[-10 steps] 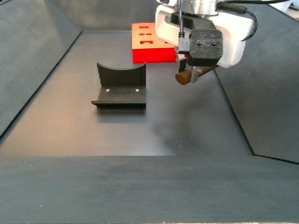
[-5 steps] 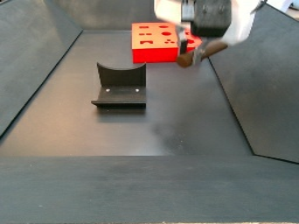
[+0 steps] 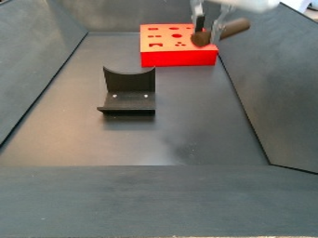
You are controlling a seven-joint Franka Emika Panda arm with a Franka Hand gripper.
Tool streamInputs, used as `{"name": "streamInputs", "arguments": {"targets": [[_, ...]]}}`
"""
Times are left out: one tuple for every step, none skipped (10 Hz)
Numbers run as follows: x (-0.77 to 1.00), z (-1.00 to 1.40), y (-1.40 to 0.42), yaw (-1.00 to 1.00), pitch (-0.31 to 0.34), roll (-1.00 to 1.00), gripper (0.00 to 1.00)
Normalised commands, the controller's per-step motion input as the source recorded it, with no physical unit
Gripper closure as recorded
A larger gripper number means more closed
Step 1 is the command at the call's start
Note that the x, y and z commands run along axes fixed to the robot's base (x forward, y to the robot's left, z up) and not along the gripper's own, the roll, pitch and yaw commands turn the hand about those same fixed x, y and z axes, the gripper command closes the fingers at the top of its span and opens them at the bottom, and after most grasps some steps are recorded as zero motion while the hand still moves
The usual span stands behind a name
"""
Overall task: Pick up the oval object. Move up. Place the oval object on the fixture. Regrasp the oval object. Move to above the board. Insert the oval object.
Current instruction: Place the oval object on the fixture.
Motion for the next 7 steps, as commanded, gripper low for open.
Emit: {"name": "streamInputs", "arguments": {"targets": [[0.0, 0.28, 0.01, -0.01, 0.083, 0.07, 1.0], [1.0, 0.28, -0.35, 1.0, -0.039, -0.1, 1.0], [1.0, 0.25, -0.35, 1.0, -0.035, -0.1, 1.0], [1.0, 0.22, -0.31, 1.0, -0.022, -0.11, 1.0], [1.0, 0.18, -0.24, 1.0, -0.004, -0.12, 1.0], [1.0, 0.16, -0.22, 1.0, 0.009, -0.13, 1.0], [1.0, 0.12, -0.18, 1.0, 0.03, -0.15, 1.0]]}}
